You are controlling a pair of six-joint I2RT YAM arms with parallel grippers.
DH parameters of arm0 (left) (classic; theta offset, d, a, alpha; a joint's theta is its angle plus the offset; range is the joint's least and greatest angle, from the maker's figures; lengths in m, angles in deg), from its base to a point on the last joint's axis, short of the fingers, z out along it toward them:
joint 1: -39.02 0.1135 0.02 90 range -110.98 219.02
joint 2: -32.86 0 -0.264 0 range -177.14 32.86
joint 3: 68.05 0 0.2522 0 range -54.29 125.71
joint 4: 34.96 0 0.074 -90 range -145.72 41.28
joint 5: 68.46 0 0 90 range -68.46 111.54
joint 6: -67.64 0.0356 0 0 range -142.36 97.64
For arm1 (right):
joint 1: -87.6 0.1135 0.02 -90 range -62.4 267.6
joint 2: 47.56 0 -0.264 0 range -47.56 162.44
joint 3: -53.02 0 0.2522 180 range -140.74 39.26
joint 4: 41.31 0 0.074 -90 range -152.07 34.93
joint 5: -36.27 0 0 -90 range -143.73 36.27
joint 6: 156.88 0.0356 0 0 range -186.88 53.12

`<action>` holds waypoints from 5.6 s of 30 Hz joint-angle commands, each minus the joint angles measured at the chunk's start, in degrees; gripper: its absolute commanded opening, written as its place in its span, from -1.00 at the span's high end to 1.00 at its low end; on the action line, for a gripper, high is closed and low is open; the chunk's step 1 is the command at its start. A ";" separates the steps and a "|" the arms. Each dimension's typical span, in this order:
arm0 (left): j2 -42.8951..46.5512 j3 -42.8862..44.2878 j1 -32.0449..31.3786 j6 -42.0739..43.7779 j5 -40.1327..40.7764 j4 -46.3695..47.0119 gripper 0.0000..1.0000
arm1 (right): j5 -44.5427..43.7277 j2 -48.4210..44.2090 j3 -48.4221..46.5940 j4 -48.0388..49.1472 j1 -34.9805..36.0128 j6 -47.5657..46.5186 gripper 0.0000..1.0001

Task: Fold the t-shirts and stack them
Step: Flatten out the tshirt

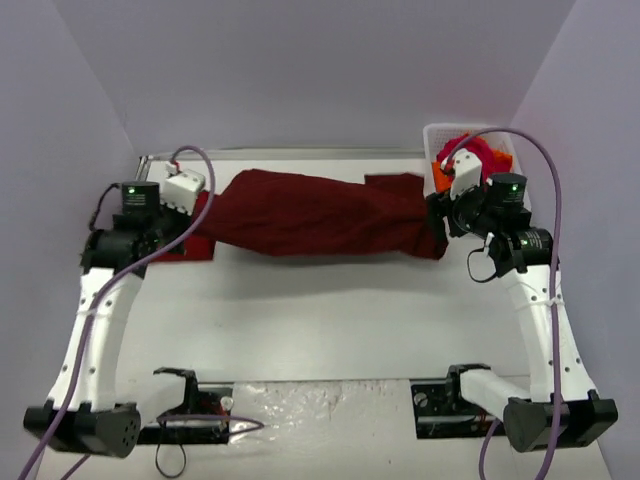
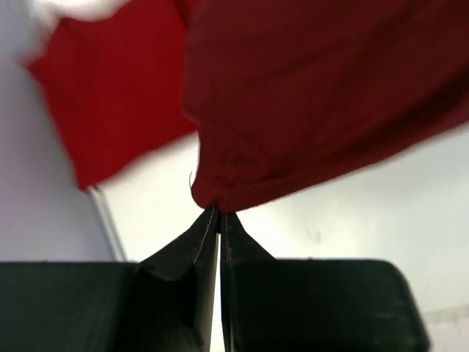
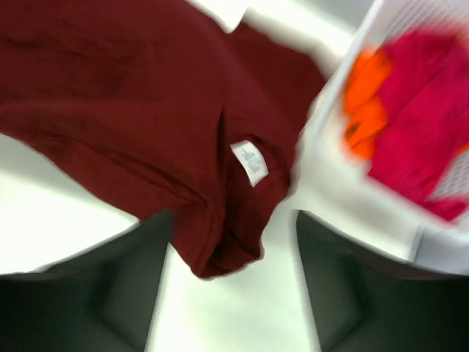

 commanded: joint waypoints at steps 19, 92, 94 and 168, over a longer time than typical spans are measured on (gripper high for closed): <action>-8.95 -15.33 -9.04 11.50 -12.28 -2.38 0.32 | 5.04 8.71 7.50 -6.46 0.12 -4.50 -0.43; -18.62 -13.66 -8.26 8.85 -13.84 1.57 0.95 | 21.13 20.88 -1.82 -34.15 1.00 -23.32 1.00; -18.53 -13.39 -8.26 10.44 -13.84 -0.80 0.95 | 19.82 18.23 -0.77 -34.24 1.08 -22.97 1.00; -63.43 18.68 -5.71 -5.46 -5.67 0.17 0.95 | 0.92 64.35 -23.16 -15.26 1.44 -10.22 1.00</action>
